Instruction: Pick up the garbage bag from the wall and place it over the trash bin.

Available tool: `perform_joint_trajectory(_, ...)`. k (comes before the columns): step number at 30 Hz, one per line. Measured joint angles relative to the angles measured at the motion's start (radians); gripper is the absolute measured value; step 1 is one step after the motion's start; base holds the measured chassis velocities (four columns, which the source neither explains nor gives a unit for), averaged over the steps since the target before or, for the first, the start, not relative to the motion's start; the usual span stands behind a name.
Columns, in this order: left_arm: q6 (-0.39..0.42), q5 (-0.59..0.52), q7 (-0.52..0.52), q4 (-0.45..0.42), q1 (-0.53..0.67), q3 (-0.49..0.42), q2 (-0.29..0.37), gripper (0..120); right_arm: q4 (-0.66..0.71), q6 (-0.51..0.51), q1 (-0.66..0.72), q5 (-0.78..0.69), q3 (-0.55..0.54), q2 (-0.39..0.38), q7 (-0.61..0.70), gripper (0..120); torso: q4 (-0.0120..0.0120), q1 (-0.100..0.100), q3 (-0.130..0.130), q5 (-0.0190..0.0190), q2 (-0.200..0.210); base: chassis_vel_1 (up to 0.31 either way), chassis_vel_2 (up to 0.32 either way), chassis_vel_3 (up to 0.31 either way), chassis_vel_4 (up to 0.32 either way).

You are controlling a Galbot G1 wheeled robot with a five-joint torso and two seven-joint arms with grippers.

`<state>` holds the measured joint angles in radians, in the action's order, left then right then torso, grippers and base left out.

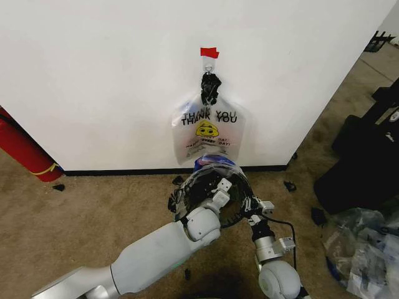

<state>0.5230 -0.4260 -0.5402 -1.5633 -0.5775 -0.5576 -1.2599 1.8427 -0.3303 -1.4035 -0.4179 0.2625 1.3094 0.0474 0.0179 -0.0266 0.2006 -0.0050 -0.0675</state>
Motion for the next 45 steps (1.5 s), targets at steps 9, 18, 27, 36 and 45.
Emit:
perform_joint_trajectory(9, -0.064, -0.033, 0.004, 0.067, 0.02, 0.032, -0.071, 0, 0.048, 0.017, -0.016, -0.031, -0.011, 0.003, 0.0, 0, 0.0002, 0.0, 0.0, -0.0001, 0.0, 0.0, 0.0, 0.0, 0.0)
perform_joint_trajectory(18, -0.094, -0.039, 0.012, 0.077, 0.024, 0.051, -0.079, 0, 0.045, 0.018, -0.021, -0.05, -0.007, 0.003, -0.001, 0, 0.0001, 0.0, 0.0, 0.0, 0.0, 0.0, 0.0, 0.0, 0.0)
perform_joint_trajectory(27, -0.107, -0.024, 0.021, -0.05, -0.045, 0.036, -0.013, 0, -0.018, 0.013, 0.014, -0.118, -0.001, 0.017, -0.003, 0, 0.0001, 0.0, 0.0, -0.0001, 0.0, 0.0, 0.0, 0.0, 0.0)
perform_joint_trajectory(36, -0.115, -0.049, 0.023, -0.291, -0.168, 0.069, 0.103, 0, -0.107, 0.036, 0.069, -0.249, 0.008, 0.039, 0.003, 0, 0.0001, 0.0, 0.0, -0.0002, 0.0, 0.0, 0.0, 0.0, 0.0)
perform_joint_trajectory(45, -0.196, -0.129, 0.16, -0.533, -0.344, 0.293, 0.303, 28, -0.168, 0.054, 0.113, -0.424, 0.019, 0.044, -0.009, 0, 0.0001, 0.0, 0.0, -0.0002, 0.0, 0.0, 0.0, 0.0, 0.0)
